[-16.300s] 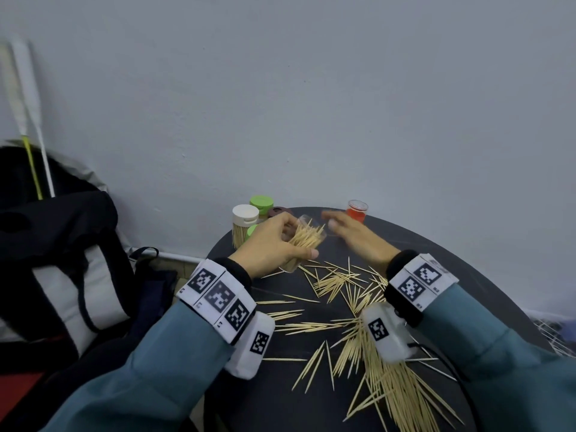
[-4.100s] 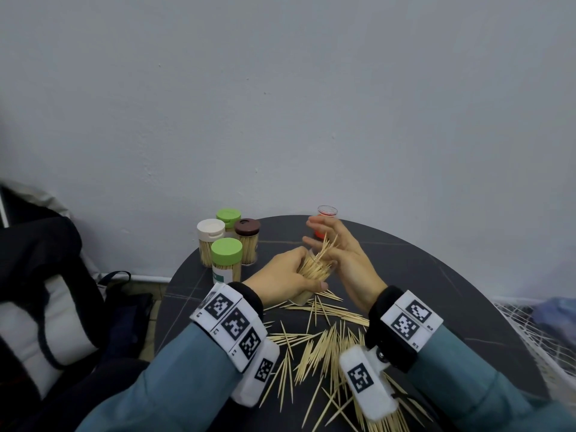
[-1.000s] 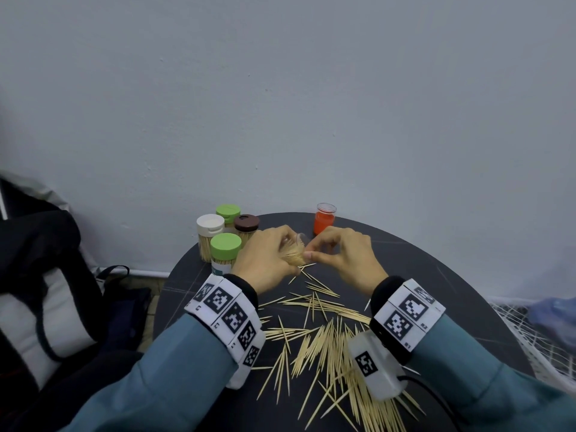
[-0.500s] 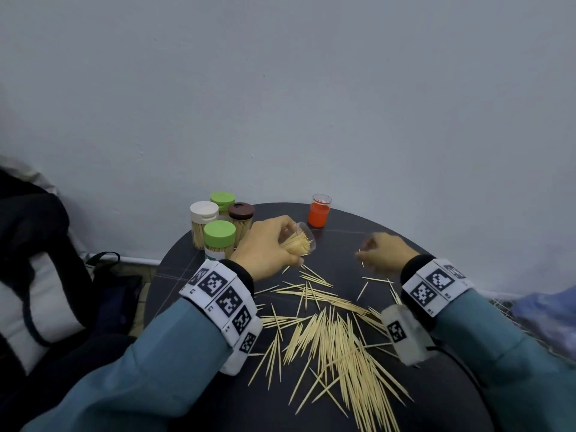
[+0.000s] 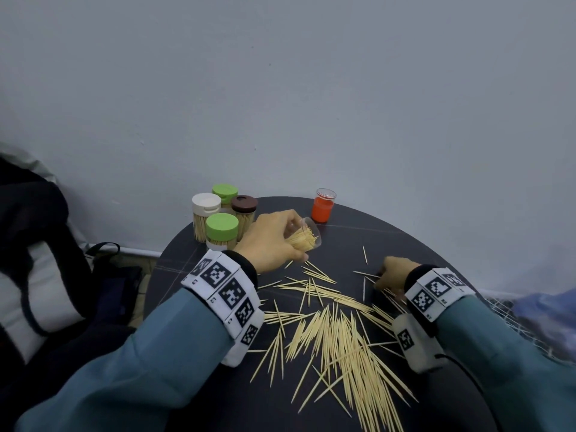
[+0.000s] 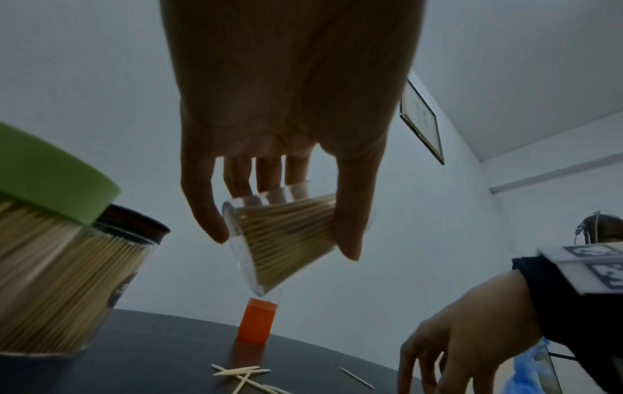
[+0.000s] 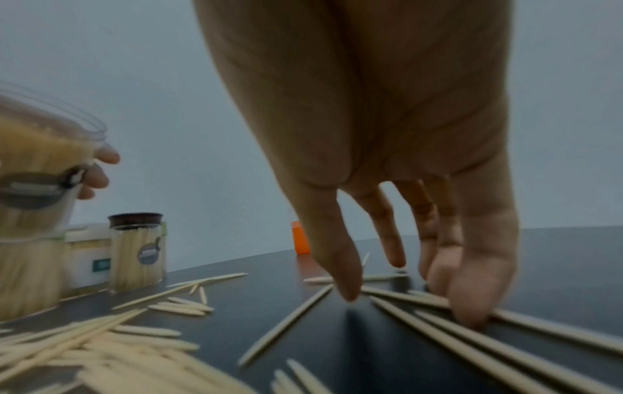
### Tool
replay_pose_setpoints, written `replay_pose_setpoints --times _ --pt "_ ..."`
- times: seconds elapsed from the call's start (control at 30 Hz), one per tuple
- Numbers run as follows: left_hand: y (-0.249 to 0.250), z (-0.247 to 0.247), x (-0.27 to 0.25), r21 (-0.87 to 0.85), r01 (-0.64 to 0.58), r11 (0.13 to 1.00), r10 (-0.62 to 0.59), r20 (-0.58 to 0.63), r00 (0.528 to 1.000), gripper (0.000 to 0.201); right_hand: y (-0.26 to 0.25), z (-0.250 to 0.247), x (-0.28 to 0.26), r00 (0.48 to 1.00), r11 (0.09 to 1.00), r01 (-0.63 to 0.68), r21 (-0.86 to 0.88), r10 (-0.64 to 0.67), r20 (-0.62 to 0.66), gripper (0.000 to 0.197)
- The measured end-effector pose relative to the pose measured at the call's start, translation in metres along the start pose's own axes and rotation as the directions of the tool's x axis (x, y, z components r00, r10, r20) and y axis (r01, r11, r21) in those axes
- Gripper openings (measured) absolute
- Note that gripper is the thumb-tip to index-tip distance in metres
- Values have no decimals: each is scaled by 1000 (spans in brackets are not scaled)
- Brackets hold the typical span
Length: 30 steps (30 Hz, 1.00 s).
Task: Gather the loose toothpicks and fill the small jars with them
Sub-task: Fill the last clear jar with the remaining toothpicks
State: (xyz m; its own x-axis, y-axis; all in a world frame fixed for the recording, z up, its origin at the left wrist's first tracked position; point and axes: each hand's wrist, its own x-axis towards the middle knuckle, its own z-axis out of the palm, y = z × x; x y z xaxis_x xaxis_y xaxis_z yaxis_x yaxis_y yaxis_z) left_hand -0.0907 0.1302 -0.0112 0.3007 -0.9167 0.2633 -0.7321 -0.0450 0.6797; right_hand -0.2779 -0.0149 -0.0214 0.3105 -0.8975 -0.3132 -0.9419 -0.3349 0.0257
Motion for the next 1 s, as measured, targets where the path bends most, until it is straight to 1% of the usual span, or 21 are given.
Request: replay_pose_setpoints --times 0.17,0.33,0.47,0.57,0.7,0.8,0.87,1.0 --pt "2 0 -2 6 3 1000 -3 20 1000 43 -18 3 -10 992 990 127 53 -126 -25 37" --pt "1 0 -2 16 6 1000 -7 13 1000 48 -32 12 -26 967 963 254 93 -256 7 36" --pt "2 -1 -3 17 7 1000 -7 13 1000 48 -39 14 -42 933 933 356 57 -358 33 33" --pt "2 -2 -4 15 3 1000 -3 8 1000 45 -40 15 -50 915 917 399 -2 -398 72 37" --pt "2 -4 -6 27 2 1000 -2 5 1000 45 -32 15 -60 893 891 442 -106 -427 139 55" --pt "1 -6 -8 20 -1 1000 1 6 1000 44 -24 15 -73 870 879 470 -81 -446 210 81" --pt "1 -7 -9 33 5 999 -5 6 1000 46 -20 18 -81 873 886 458 -72 -433 224 95" --pt "-2 -9 -12 60 12 998 -13 11 1000 47 -15 27 -94 886 889 444 -112 -417 204 110"
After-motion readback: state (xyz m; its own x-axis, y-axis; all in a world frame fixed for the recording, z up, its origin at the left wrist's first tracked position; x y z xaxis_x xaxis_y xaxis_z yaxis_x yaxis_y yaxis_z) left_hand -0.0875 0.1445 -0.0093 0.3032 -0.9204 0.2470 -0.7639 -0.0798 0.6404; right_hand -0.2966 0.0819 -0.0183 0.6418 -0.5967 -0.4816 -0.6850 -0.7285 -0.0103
